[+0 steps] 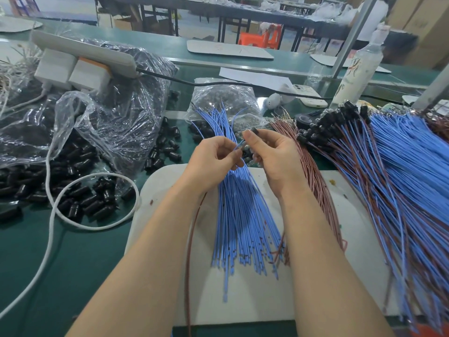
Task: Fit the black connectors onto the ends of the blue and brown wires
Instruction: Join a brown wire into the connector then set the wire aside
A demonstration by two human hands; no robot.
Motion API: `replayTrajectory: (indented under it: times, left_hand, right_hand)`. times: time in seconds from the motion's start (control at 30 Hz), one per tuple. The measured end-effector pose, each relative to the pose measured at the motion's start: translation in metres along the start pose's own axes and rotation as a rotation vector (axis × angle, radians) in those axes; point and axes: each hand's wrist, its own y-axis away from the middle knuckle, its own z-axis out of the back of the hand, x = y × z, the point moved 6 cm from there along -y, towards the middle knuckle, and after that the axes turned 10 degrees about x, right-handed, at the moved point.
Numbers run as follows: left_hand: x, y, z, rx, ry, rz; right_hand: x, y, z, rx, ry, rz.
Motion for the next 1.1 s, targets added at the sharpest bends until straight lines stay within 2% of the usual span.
replayTrajectory:
  times: [0.27, 0.37, 0.53, 0.67, 0.77, 0.97, 1.1]
  left_hand:
    - [0.002, 0.0, 0.002, -0.008, -0.07, 0.024]
    - [0.003, 0.0, 0.0, -0.034, -0.127, 0.023]
    - [-0.015, 0.004, 0.003, -0.198, -0.328, -0.159]
    - [-0.016, 0.005, 0.004, -0.241, -0.325, -0.183]
    - [-0.014, 0.006, 0.006, -0.261, -0.275, -0.178]
    - [-0.012, 0.006, 0.007, -0.286, -0.232, -0.201]
    - [-0.012, 0.005, 0.006, -0.297, -0.298, -0.209]
  right_hand:
    - [0.001, 0.0, 0.004, -0.053, -0.015, 0.013]
    - [0.005, 0.002, 0.006, -0.073, 0.057, 0.03]
    - [0.012, 0.006, -0.009, -0.021, 0.285, 0.078]
    - [0.013, 0.008, -0.015, 0.027, 0.451, 0.091]
    - [0.015, 0.008, -0.018, 0.05, 0.482, 0.099]
    - [0.023, 0.011, -0.02, -0.033, 0.646, 0.186]
    - [0.024, 0.012, -0.021, -0.052, 0.667, 0.217]
